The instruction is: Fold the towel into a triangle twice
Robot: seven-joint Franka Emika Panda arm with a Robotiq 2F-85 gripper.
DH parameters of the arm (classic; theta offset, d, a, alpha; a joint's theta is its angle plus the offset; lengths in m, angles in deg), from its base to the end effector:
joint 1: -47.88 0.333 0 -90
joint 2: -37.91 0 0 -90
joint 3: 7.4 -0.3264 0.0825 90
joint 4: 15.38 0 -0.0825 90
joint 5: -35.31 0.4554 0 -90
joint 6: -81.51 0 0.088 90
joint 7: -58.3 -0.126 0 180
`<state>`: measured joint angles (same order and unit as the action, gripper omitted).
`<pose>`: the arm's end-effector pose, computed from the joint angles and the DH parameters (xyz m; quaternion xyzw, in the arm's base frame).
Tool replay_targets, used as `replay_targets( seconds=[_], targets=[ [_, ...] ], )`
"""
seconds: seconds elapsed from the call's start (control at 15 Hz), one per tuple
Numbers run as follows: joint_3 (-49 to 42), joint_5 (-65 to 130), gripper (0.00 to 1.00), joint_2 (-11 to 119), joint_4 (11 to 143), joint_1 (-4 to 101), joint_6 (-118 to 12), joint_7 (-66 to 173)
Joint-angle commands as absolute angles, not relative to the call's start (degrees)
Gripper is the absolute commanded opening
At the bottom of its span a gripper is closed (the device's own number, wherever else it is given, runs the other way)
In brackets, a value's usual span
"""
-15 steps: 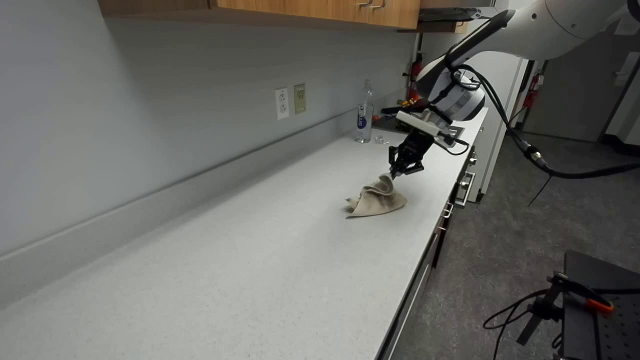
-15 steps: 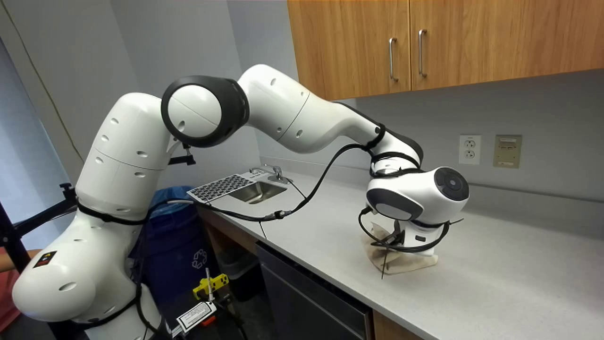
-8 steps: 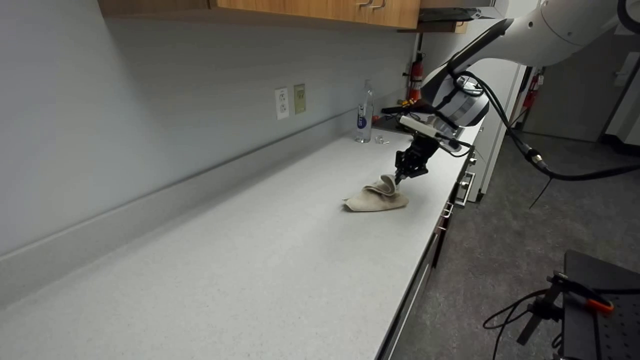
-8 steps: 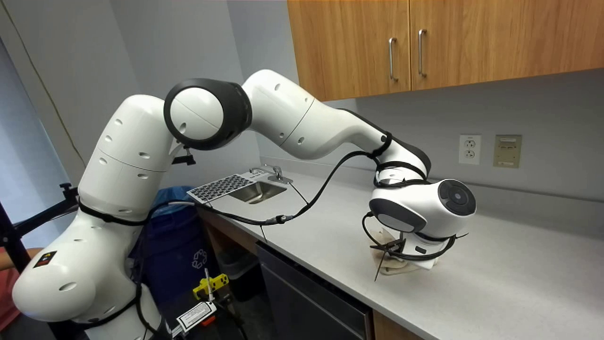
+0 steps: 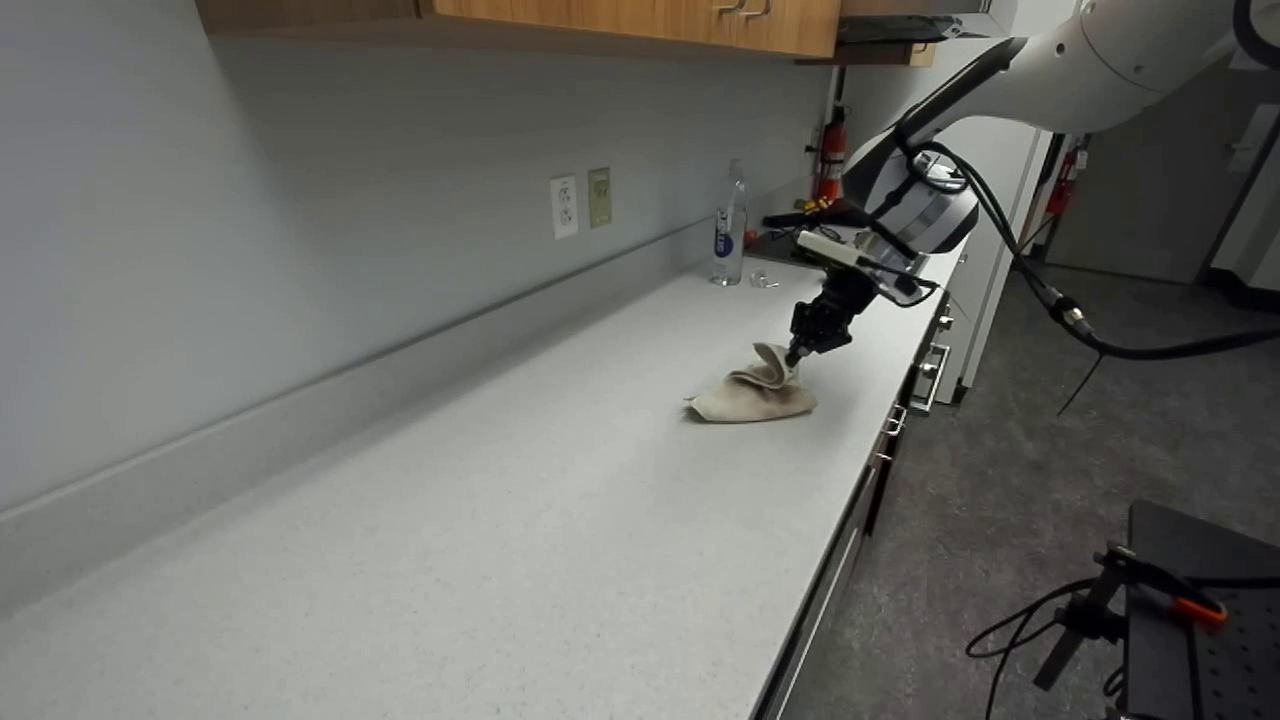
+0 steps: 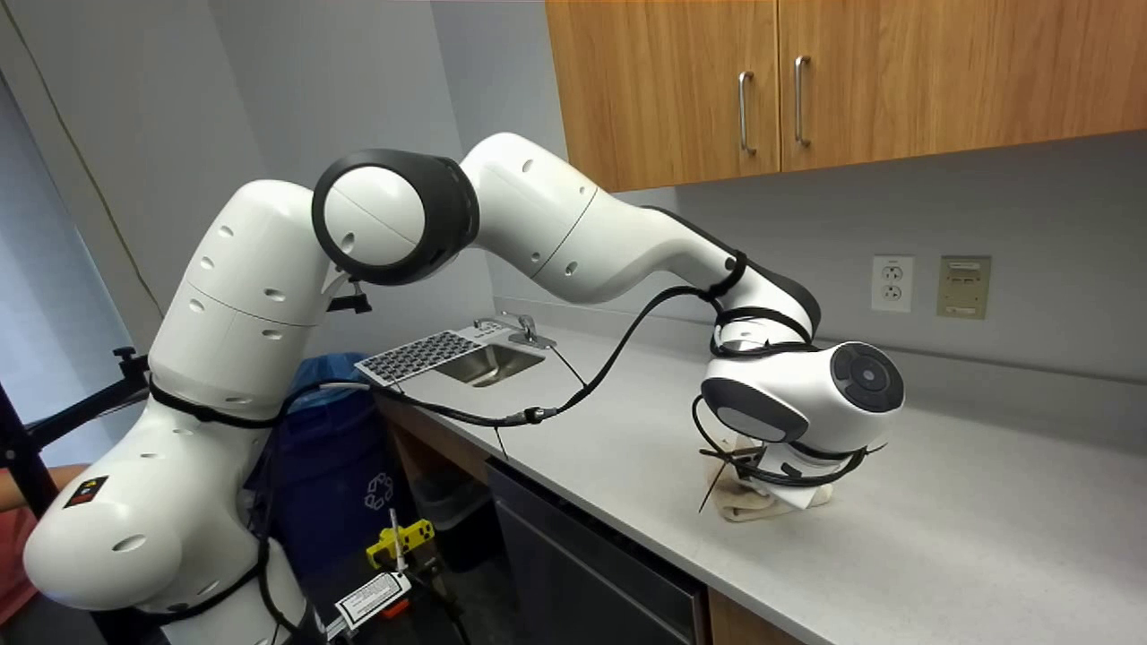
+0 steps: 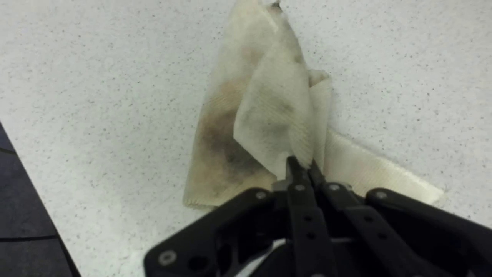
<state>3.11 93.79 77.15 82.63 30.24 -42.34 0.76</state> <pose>0.6566 -0.2906 0.1320 -0.4490 0.8298 0.1647 0.2877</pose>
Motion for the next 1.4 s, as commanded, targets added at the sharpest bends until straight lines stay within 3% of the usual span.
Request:
replay_targets(
  seconds=[0.0,0.4,0.47,0.67,1.13,1.33],
  targets=[
    [3.2,97.9,0.01,77.6,81.6,30.2,-44.3,-1.5],
    [2.8,102.2,0.01,78.6,79.7,29.9,-46.3,-3.0],
    [2.8,102.6,0.28,78.6,79.5,30.0,-46.6,-2.4],
    [3.1,102.7,0.43,78.8,78.7,30.2,-46.3,-2.6],
    [4.7,99.4,0.95,77.6,79.1,31.9,-51.5,-4.0],
    [4.8,97.9,1.00,77.1,79.5,32.6,-53.1,-3.7]
  ],
)
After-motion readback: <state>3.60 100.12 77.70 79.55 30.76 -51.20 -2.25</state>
